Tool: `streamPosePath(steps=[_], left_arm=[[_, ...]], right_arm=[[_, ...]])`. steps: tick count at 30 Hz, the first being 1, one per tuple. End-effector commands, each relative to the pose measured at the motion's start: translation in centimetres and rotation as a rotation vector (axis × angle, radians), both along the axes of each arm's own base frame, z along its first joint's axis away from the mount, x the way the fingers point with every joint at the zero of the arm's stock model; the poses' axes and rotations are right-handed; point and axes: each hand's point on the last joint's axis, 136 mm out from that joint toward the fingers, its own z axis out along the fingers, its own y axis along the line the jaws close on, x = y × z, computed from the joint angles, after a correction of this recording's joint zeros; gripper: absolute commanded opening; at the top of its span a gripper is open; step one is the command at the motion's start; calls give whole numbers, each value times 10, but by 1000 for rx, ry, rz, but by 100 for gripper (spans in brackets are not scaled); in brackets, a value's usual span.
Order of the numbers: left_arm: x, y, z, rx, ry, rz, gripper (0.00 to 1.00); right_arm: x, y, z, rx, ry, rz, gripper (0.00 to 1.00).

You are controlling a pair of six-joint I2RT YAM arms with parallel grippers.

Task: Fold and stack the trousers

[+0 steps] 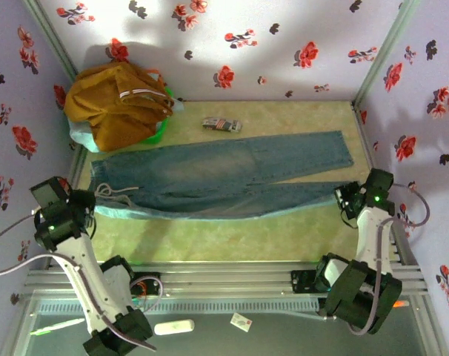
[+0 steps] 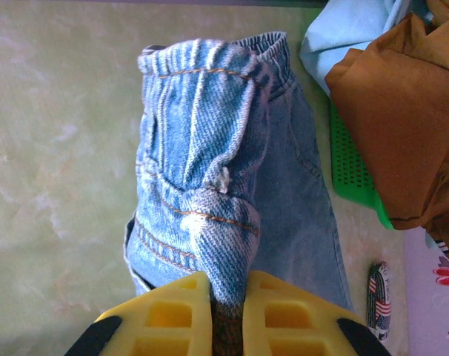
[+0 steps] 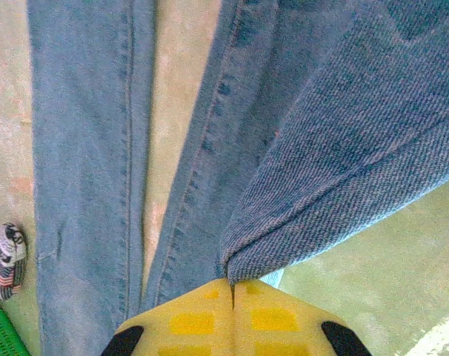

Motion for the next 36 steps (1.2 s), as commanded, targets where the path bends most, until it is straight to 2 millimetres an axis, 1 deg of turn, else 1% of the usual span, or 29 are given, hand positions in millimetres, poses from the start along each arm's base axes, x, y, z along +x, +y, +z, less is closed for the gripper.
streamPosePath(steps=[1, 3, 5, 6, 8, 10, 13, 16, 19, 22, 25, 28, 31, 33, 34, 35, 36], left_arm=[[28, 20, 33, 88, -108, -9, 0], [41, 27, 36, 88, -116, -8, 0], [57, 35, 36, 80, -125, -2, 0], [64, 40, 35, 76, -126, -2, 0], [81, 47, 30, 60, -121, -3, 0], [96, 54, 23, 51, -112, -5, 0], [119, 64, 15, 57, -99, -14, 0], [137, 74, 7, 65, -79, -17, 0], [152, 82, 12, 97, -73, -30, 0], [166, 85, 8, 118, -46, -48, 0], [178, 81, -4, 134, -12, -76, 0], [189, 77, -19, 128, 16, -94, 0], [198, 76, -26, 144, 41, -112, 0], [204, 77, -29, 156, 52, -123, 0], [206, 77, -30, 160, 59, -132, 0], [207, 76, -33, 158, 69, -140, 3], [208, 74, -35, 153, 76, -154, 22]], right_arm=[[38, -19, 37, -82, -100, -24, 0], [59, -23, 51, -121, -108, -6, 0], [87, -26, 62, -162, -106, 34, 0], [99, -26, 61, -165, -91, 52, 0], [131, -21, 65, -179, -85, 109, 0], [159, -18, 64, -202, -71, 157, 0], [197, -15, 56, -223, -40, 202, 0], [227, -13, 46, -228, -10, 232, 0], [252, -10, 42, -257, 10, 279, 0], [272, -7, 34, -262, 49, 331, 0], [285, 1, 22, -262, 78, 371, 0], [295, 4, 7, -258, 100, 385, 0], [305, 4, -2, -255, 113, 398, 0], [311, 4, -5, -253, 113, 405, 0], [313, 7, -7, -240, 115, 415, 3], [314, 8, -8, -231, 117, 420, 13], [315, 12, -9, -217, 113, 431, 27]])
